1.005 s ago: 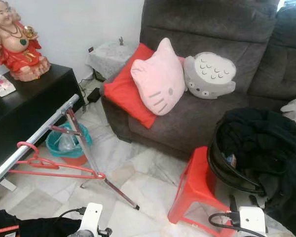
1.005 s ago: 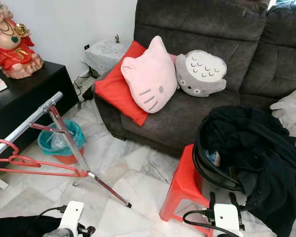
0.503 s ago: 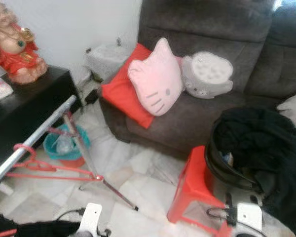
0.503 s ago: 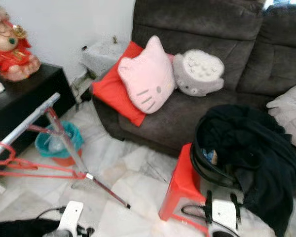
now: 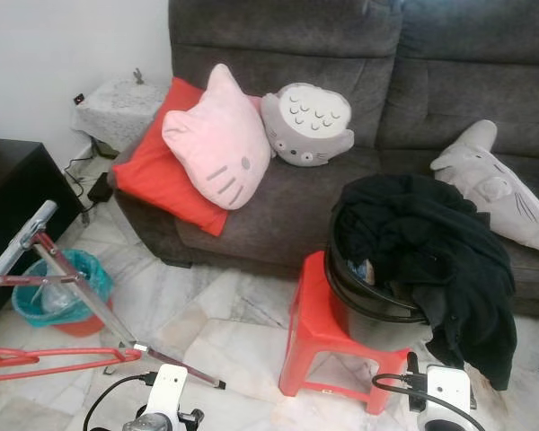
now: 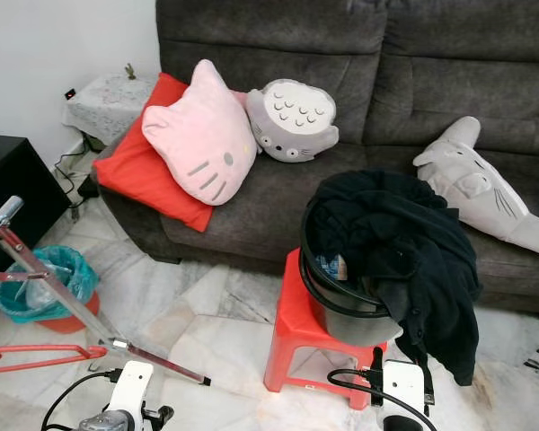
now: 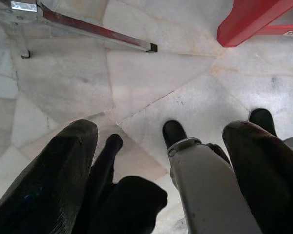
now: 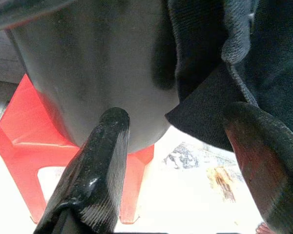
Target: Hang hanger
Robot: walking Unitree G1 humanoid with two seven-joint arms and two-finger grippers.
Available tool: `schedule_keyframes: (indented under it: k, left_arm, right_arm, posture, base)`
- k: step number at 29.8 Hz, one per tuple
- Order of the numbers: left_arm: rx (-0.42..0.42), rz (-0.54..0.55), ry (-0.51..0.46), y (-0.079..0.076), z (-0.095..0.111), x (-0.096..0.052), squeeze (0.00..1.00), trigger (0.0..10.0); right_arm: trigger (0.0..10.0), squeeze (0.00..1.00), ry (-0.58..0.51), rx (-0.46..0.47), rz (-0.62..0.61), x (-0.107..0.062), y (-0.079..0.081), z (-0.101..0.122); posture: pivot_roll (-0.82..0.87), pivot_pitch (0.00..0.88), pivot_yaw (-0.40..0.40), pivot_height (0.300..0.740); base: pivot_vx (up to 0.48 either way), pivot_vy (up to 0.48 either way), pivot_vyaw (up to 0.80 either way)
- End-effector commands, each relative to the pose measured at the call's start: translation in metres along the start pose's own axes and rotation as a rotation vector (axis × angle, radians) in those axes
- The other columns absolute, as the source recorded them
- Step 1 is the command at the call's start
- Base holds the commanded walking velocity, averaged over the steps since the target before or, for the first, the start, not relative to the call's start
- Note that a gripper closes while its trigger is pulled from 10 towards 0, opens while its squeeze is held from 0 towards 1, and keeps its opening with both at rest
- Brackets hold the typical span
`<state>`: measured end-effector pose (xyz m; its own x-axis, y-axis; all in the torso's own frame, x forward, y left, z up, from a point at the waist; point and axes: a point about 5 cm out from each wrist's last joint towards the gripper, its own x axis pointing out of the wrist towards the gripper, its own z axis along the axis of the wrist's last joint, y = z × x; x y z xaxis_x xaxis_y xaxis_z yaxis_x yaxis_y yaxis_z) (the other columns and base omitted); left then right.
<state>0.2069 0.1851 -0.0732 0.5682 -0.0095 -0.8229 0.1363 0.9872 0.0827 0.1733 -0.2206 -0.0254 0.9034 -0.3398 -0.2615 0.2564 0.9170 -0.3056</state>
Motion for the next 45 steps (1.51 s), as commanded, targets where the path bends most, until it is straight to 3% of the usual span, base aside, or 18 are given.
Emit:
schedule_keyframes:
  k: [1,18,35,40,45]
  left_arm:
    - [0.008,0.009,0.017,0.003,-0.005,-0.001,0.00,10.0]
    - [0.006,0.011,0.012,0.004,-0.005,-0.001,0.00,10.0]
    - [0.006,0.013,0.012,0.004,-0.004,-0.001,0.00,10.0]
    - [0.005,0.011,0.013,0.004,-0.005,-0.001,0.00,10.0]
    - [0.004,0.011,0.012,0.003,-0.005,-0.001,0.00,10.0]
  right_arm:
    - [10.0,0.00,0.014,0.001,-0.005,0.000,0.001,-0.002]
    - [10.0,0.00,0.005,-0.007,0.010,0.004,0.004,-0.001]
    - [10.0,0.00,-0.008,-0.014,-0.003,0.015,-0.002,0.004]
    - [10.0,0.00,-0.028,-0.053,0.009,0.017,-0.002,0.006]
    - [10.0,0.00,-0.027,-0.059,0.016,0.017,-0.001,0.006]
  posture:
    - [-0.05,0.000,0.052,0.740]
    - [-0.05,0.000,0.050,0.740]
    - [-0.04,0.000,0.049,0.740]
    - [-0.04,0.000,0.046,0.740]
    - [-0.04,0.000,0.046,0.740]
  base:
    - [0.000,0.307,-0.80]
    - [0.000,0.097,-0.78]
    - [0.000,0.000,0.00]
    - [0.000,0.000,0.00]
    - [0.000,0.000,0.61]
